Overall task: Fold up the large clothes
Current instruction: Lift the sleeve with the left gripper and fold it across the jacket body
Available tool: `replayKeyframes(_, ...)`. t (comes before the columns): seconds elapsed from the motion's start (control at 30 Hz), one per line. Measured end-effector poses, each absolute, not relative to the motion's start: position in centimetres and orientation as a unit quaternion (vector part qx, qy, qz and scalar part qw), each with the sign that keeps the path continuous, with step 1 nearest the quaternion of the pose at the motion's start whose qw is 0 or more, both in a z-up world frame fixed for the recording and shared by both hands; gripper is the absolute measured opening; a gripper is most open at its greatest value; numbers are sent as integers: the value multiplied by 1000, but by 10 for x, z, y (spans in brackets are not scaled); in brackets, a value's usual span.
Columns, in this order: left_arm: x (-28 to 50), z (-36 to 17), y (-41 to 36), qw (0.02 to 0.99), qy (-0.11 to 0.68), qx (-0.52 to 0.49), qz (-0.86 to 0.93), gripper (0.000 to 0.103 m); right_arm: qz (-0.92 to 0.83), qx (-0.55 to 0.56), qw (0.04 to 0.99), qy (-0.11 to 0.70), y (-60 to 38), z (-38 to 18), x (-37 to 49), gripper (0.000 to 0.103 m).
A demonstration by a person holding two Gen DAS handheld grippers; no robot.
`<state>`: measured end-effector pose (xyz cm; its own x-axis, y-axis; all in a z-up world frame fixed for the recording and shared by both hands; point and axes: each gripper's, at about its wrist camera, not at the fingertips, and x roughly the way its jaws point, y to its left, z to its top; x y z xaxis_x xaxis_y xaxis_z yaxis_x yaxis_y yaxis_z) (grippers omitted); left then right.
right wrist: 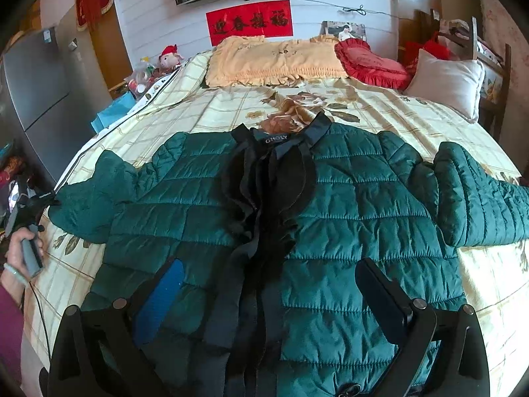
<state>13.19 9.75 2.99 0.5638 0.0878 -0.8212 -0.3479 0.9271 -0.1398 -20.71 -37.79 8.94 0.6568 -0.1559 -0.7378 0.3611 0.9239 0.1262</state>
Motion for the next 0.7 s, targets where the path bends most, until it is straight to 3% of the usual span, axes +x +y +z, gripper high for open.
replayKeyframes(0.27,152,15,96,872,456,-150,100,74,-138,133,897,397,-375,86,-201,103)
replayKeyframes(0.33,156,15,95,874,454,-146,93,61,-138,134,897,398,-375,86,-201,103)
replayKeyframes(0.4,157,17,95,873,458,-147,83,32,-138,134,897,398,-374,85,-201,103)
replayKeyframes(0.47,156,20,98,871,457,-165,72,19,-139,136,896,399,-376,85,-200,103)
replayKeyframes(0.7,129,63,80,898,414,-137,49,14,-143,137,894,401,-381,85,-202,103)
